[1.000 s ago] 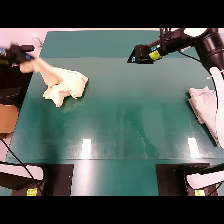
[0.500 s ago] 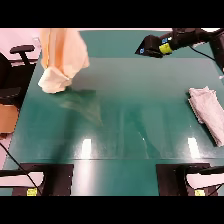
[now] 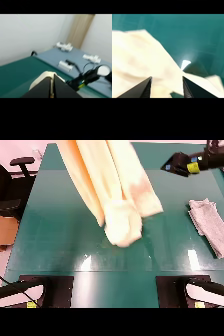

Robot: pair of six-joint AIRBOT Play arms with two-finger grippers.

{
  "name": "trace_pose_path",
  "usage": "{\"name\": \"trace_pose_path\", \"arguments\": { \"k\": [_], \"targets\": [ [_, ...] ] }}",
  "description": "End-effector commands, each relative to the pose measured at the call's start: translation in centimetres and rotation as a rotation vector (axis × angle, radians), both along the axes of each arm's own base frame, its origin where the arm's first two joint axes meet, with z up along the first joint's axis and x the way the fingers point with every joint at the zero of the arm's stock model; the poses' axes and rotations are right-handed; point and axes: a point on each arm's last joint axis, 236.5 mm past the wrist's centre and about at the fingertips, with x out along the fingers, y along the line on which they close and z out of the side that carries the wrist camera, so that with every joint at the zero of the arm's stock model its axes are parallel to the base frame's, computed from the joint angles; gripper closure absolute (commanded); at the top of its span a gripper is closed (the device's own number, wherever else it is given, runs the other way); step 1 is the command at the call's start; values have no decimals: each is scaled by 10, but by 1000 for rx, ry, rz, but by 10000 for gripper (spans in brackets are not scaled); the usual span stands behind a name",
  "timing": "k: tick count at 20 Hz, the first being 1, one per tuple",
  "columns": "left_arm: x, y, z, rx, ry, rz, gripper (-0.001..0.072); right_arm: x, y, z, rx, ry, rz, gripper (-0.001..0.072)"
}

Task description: Fold the shirts.

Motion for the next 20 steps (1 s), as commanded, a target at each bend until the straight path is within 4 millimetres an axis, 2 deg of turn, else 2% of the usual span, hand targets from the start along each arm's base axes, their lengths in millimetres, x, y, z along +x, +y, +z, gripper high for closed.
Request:
{"name": "trace_pose_path", "arguments": {
  "k": [1, 2, 4, 6, 8, 10, 13, 15, 17, 18, 20],
  "targets": [
    [43, 45, -160, 434, 344, 191, 682, -24, -31, -25, -16, 1, -67, 255],
    [52, 67, -213, 540, 472, 251, 682, -32, -37, -35, -23, 20, -73, 254],
    [61, 103, -292, 701, 628, 332, 682, -48, -47, -59, -24, 81, -92, 254],
    [61, 124, -348, 797, 722, 370, 682, -64, -54, -93, -19, 173, -102, 254],
    [60, 146, -384, 882, 771, 420, 682, -79, -53, -119, 24, 243, -85, 254],
    [59, 169, -409, 963, 802, 483, 682, -88, -52, -136, 118, 303, -78, 255],
    [58, 181, -424, 1011, 809, 505, 681, -97, -62, -169, 241, 404, -109, 265],
    [61, 185, -427, 1023, 794, 520, 681, -117, -59, -193, 290, 507, -75, 266],
    [64, 187, -430, 1033, 785, 529, 680, -140, -48, -205, 321, 586, -15, 266],
    [63, 188, -431, 1037, 786, 531, 680, -142, -49, -210, 313, 572, -41, 265],
    [63, 188, -431, 1041, 785, 530, 680, -128, -67, -216, 267, 467, -179, 265]
  ]
}}
